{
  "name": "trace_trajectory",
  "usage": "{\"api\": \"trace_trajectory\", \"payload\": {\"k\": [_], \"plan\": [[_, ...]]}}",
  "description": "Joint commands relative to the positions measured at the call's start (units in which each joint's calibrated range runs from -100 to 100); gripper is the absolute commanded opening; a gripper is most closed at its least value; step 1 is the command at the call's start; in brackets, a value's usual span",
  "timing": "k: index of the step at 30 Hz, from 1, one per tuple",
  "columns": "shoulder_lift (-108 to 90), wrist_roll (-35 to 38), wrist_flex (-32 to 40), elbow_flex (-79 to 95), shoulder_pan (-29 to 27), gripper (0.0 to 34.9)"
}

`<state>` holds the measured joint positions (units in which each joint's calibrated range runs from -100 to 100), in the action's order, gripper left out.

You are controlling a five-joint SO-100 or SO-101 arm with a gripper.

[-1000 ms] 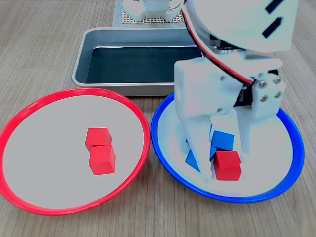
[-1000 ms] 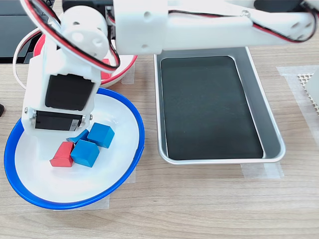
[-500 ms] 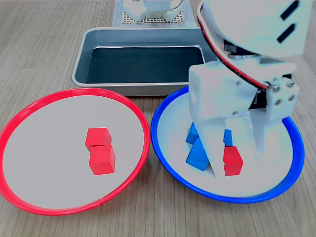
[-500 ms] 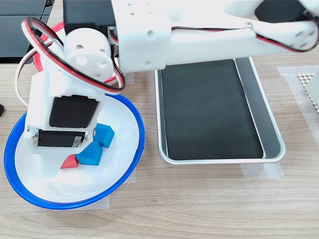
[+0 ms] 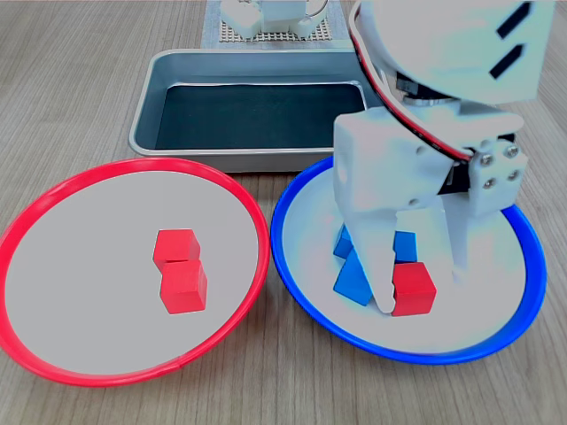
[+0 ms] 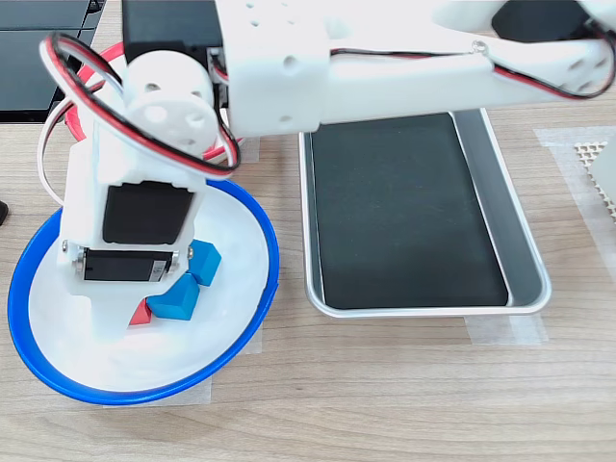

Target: Relocate any misplaced blocks to their matching dishes.

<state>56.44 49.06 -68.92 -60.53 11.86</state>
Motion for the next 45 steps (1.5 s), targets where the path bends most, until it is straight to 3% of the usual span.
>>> {"api": "trace_trajectory", "payload": {"k": [1, 22, 35, 39, 45], "plan": [[-0.9, -0.3, -0.3, -0.4, 0.2, 16.8], [-0.5, 0.0, -1.4, 0.3, -0.6, 16.3], [0.1, 0.4, -0.5, 0.0, -1.0, 13.8], [0.2, 0.5, -0.5, -0.1, -0.7, 11.0], [0.5, 1.0, -0.5, -0.3, -0.5, 1.6]]}}
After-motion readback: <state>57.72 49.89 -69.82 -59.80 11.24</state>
